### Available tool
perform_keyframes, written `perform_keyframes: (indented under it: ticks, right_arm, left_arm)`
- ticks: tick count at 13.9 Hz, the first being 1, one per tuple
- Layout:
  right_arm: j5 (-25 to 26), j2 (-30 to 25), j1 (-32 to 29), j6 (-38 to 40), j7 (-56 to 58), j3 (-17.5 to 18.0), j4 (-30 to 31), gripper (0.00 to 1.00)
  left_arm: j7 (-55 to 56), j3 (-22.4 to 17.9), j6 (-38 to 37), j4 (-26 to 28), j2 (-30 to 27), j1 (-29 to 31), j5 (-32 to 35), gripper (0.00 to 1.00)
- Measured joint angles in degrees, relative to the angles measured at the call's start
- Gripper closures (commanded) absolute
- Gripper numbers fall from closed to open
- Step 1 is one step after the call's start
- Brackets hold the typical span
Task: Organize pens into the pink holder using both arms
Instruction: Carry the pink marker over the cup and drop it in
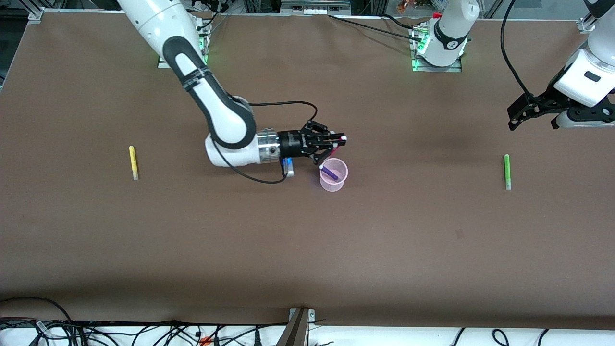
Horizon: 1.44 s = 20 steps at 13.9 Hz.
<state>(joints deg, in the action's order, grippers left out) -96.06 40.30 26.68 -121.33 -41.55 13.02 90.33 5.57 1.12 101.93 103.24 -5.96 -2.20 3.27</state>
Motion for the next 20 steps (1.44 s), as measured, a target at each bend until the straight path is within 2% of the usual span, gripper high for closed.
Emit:
perform_keyframes:
  ticks: [3, 10, 11, 12, 13, 14, 15, 16, 20]
  right_arm:
    - [-0.09, 1.59, 1.41, -1.49, -0.01, 0.01, -3.41, 1.0]
    - [-0.09, 7.01, 1.41, -2.64, 4.04, -0.35, -6.17, 0.98]
    - [-0.09, 7.76, 1.41, -2.87, 4.95, -0.36, -6.28, 0.93]
    - [-0.09, 8.36, 1.41, -2.94, 5.74, -0.36, -6.37, 0.82]
    - [-0.09, 8.78, 1.41, -2.94, 6.4, -0.36, -6.44, 0.78]
    - [-0.07, 8.96, 1.41, -2.94, 6.94, -0.36, -6.49, 0.57]
    - [-0.06, 8.96, 1.41, -2.98, 7.33, -0.36, -6.52, 0.23]
    - [-0.06, 8.96, 1.41, -3.02, 7.57, -0.36, -6.61, 0.0]
    - [-0.05, 8.93, 1.26, -3.11, 7.98, -0.41, -7.65, 0.0]
  left_arm:
    - [0.0, -0.02, -0.3, -0.19, 0.32, 0.04, 0.0, 0.0]
    - [0.0, -0.02, -1.49, -0.27, 0.43, 0.05, 0.0, 0.0]
    - [0.0, -0.02, -1.52, -0.27, 0.45, 0.05, 0.0, 0.0]
    - [0.0, -0.02, -1.54, -0.28, 0.46, 0.05, 0.0, 0.0]
    - [0.0, -0.02, -1.57, -0.28, 0.46, 0.05, 0.0, 0.0]
    - [0.0, -0.02, -1.58, -0.28, 0.46, 0.05, 0.0, 0.0]
    - [0.0, -0.02, -1.59, -0.29, 0.46, 0.05, 0.0, 0.0]
    - [0.0, -0.02, -1.61, -0.29, 0.46, 0.05, 0.0, 0.0]
    - [0.0, -0.02, -1.64, -0.3, 0.46, 0.05, 0.0, 0.0]
